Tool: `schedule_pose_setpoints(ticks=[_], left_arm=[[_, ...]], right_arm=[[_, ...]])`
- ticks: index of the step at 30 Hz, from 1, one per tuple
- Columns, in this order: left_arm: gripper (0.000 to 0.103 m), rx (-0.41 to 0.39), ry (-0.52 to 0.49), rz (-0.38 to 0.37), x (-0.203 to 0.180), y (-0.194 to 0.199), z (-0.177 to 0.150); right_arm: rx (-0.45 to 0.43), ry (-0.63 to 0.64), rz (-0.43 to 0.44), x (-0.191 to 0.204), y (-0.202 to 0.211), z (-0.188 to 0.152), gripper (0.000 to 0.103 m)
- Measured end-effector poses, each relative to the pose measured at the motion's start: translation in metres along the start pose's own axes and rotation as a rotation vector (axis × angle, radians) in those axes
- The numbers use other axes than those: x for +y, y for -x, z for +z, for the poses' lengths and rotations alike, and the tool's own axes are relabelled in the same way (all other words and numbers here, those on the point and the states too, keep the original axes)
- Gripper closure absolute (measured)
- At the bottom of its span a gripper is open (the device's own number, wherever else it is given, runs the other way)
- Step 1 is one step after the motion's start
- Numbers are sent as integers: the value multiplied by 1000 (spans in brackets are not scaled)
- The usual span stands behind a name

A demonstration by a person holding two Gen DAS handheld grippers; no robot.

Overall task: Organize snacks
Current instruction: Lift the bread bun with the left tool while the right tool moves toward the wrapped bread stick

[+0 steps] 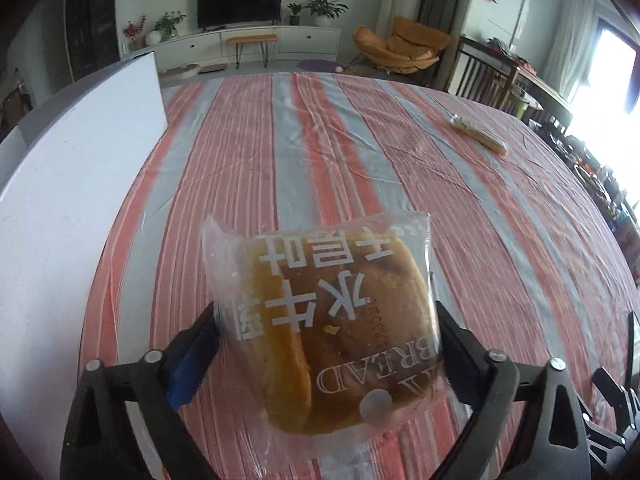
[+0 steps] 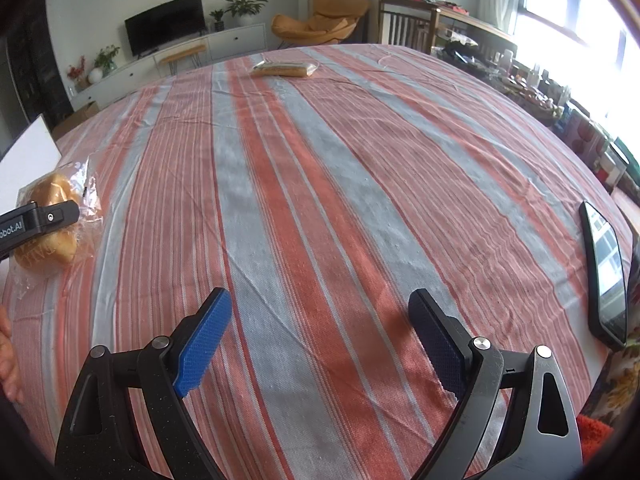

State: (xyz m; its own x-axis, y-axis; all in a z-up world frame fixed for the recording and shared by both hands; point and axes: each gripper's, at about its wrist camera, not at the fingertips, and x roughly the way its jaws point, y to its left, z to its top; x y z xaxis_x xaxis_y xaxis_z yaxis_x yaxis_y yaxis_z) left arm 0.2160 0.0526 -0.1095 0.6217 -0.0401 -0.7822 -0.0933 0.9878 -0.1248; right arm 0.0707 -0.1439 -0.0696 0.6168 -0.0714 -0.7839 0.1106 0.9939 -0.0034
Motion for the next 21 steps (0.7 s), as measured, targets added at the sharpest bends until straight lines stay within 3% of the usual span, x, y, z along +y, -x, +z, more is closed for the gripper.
schedule_pose_setpoints(ticks=[3,21], left_arm=[[0,-10,38,-33,4,-9,3],[0,-7,35,-22,-1,-15,6]], right_arm=[[0,0,0,0,0,0,11],[0,0,0,0,0,0,11]])
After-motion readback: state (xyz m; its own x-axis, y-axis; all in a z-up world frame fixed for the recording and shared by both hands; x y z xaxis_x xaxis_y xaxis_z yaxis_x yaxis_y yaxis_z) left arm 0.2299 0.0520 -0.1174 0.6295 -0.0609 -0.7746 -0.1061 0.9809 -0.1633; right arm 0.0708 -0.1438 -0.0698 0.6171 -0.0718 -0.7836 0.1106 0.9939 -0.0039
